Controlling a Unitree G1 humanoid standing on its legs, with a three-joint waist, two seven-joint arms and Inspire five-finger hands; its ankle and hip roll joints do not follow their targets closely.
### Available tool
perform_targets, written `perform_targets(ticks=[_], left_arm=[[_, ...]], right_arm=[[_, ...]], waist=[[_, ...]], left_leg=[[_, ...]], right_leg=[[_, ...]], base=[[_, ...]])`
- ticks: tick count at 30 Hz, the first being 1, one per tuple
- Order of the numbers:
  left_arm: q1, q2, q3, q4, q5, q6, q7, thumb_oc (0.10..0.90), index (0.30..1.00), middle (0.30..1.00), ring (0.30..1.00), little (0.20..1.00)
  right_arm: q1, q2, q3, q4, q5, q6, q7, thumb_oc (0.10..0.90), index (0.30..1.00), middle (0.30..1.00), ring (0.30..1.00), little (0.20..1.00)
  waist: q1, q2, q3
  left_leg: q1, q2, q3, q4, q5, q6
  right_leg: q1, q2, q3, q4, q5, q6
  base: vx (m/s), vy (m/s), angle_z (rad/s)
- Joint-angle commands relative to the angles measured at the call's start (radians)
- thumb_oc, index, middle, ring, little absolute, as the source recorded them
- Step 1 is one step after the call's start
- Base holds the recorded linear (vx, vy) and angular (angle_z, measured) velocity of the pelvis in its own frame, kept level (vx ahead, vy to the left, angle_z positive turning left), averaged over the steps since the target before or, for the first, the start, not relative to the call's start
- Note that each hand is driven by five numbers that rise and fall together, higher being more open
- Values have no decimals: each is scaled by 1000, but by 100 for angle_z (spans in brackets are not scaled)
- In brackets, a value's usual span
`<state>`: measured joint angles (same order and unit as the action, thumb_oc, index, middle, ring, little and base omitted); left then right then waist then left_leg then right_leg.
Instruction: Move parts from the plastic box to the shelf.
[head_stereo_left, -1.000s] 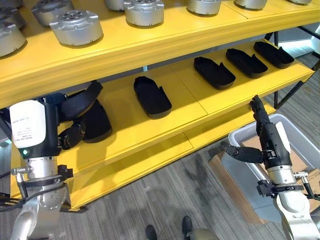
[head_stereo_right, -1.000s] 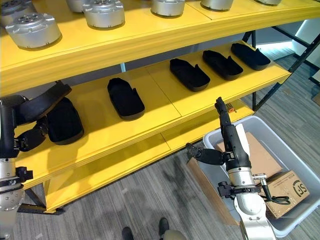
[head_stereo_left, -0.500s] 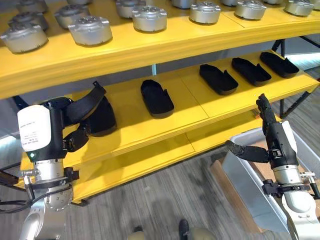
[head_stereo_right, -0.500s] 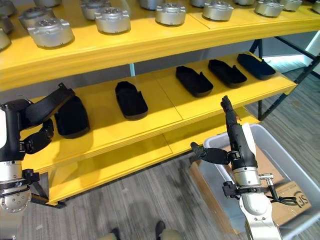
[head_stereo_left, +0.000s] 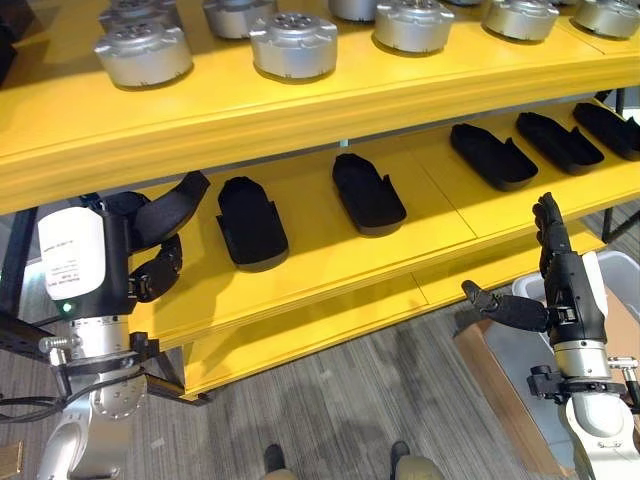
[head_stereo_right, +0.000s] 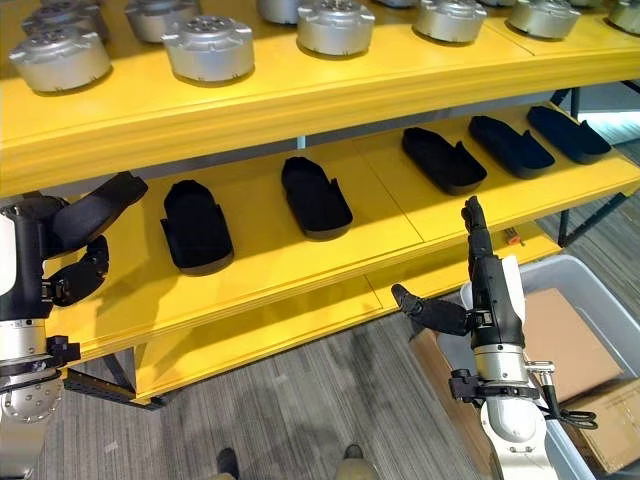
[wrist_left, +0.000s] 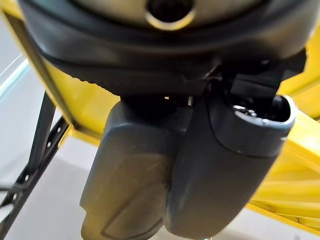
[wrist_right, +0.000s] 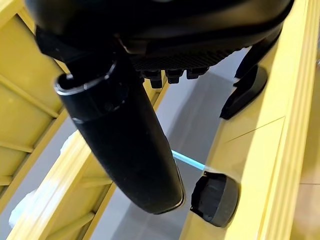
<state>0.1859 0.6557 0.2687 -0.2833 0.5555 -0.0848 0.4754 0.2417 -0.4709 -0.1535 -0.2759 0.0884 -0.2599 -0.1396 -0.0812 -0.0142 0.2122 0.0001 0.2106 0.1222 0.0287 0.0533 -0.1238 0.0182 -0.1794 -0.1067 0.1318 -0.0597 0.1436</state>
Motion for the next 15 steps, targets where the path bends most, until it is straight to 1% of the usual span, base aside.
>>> perform_targets(ticks=[1,3,4,8,13,15], left_arm=[[-91,78,96,-105,-12,-61,113,400,300,300,300,300],[-87,79,102,-107,-14,-59,115,400,300,300,300,300],[-84,82,114,-107,-14,-55,118,400,300,300,300,300],[-76,85,134,-105,-4,-41,126,400,300,300,300,300],[-72,93,139,-87,12,-25,124,400,300,300,300,300],[-68,104,129,-58,34,-9,109,400,300,300,300,300]], right_arm=[[-60,-53,-54,-83,-8,-79,-37,900,1000,1000,1000,1000],[-62,-50,-54,-81,-8,-77,-38,900,1000,1000,1000,1000],[-61,-45,-56,-79,-11,-75,-38,900,1000,1000,1000,1000],[-66,-40,-49,-71,-15,-69,-34,900,1000,1000,1000,1000],[-64,-35,-44,-60,-14,-62,-24,900,1000,1000,1000,1000],[-62,-34,-44,-54,-12,-54,-17,900,1000,1000,1000,1000]], waist=[[-46,-2,-96],[-45,-7,-99],[-40,-15,-107],[-35,-30,-117],[-30,-43,-124],[-27,-54,-124]], left_leg=[[-34,55,41,101,-62,-6],[-38,48,41,111,-74,-2],[-40,37,44,119,-89,5],[-35,21,52,126,-111,19],[-33,15,58,136,-122,25],[-36,16,57,149,-128,28]], right_leg=[[46,19,-5,-16,-74,-38],[47,10,-3,-23,-68,-32],[51,-2,0,-35,-61,-26],[54,-17,4,-47,-47,-14],[61,-25,5,-52,-45,-7],[63,-27,1,-46,-49,-6]], base=[[37,157,-1],[31,115,-4],[35,116,-5],[31,102,-3],[14,35,-2],[0,0,0]])
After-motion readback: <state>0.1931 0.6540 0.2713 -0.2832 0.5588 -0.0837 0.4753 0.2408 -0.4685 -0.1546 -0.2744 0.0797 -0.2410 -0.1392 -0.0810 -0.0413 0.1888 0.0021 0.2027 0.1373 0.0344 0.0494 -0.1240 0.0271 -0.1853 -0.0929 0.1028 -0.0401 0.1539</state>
